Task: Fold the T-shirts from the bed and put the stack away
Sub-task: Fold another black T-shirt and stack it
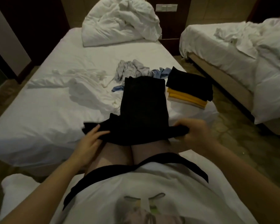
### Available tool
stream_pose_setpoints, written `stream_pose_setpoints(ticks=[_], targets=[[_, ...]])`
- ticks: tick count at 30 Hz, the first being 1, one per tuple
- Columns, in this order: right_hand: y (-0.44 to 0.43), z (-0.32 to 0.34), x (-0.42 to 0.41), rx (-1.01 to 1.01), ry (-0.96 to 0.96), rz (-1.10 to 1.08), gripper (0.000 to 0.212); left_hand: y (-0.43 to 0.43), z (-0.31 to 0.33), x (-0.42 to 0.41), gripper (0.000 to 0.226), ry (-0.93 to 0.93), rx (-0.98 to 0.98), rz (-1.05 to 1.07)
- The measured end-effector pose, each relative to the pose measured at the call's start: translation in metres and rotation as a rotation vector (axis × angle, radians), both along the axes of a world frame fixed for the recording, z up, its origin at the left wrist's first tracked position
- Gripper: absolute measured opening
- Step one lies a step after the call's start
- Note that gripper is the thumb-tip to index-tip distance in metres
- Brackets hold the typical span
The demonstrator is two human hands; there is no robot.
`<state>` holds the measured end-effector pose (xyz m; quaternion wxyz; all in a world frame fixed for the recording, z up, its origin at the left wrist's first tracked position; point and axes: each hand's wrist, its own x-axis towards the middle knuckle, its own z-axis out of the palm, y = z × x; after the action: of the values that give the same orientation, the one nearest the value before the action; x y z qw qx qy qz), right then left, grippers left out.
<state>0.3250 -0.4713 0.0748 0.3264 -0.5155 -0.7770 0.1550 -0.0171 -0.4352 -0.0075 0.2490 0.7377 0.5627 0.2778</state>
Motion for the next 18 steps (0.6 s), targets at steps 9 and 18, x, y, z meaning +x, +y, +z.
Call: stream_pose_setpoints(ticks=[9, 18], targets=[[-0.034, -0.015, 0.006, -0.206, -0.416, 0.161, 0.015, -0.013, -0.007, -0.008, 0.043, 0.28, -0.132, -0.037], [-0.033, -0.008, -0.004, -0.396, -0.364, 0.257, 0.026, -0.026, -0.018, -0.005, 0.055, 0.076, -0.19, 0.018]])
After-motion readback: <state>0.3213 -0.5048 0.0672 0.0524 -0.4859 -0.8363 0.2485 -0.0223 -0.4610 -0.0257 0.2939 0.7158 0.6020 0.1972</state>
